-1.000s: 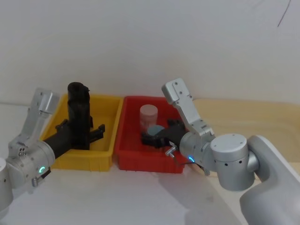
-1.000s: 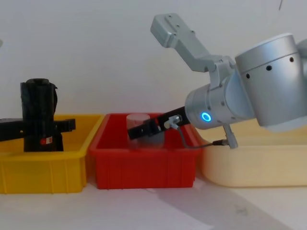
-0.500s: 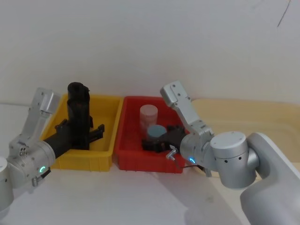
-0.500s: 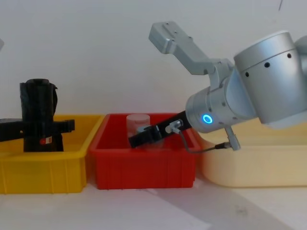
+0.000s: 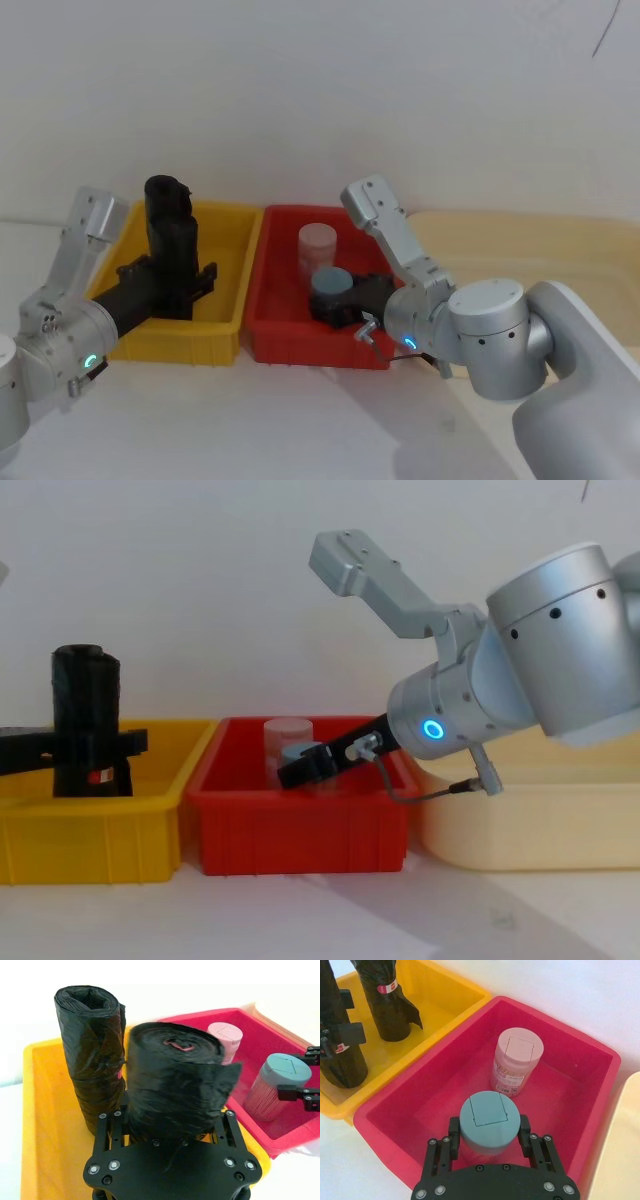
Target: Pick up the garbage bag with the one hand and transfer it to the other hand.
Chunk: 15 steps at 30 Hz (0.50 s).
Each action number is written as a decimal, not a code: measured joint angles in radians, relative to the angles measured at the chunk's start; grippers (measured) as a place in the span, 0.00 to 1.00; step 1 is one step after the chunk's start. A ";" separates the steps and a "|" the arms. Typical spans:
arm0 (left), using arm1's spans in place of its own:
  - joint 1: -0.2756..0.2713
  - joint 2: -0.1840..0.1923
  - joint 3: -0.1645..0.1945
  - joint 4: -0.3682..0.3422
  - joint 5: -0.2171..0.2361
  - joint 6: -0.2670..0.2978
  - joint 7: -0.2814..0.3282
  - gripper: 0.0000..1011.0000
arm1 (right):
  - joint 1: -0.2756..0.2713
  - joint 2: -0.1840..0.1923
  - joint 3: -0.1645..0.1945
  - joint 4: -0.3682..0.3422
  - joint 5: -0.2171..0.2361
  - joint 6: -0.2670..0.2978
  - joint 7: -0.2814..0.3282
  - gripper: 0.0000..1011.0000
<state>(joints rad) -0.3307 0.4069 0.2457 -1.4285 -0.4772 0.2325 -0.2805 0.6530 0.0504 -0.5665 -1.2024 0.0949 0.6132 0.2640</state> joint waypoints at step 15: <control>0.000 -0.001 -0.001 -0.001 0.002 0.001 0.002 0.52 | 0.002 0.000 0.000 0.001 0.000 0.006 0.004 0.66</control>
<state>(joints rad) -0.3306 0.4058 0.2450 -1.4291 -0.4752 0.2331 -0.2790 0.6546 0.0504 -0.5665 -1.2011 0.0947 0.6191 0.2676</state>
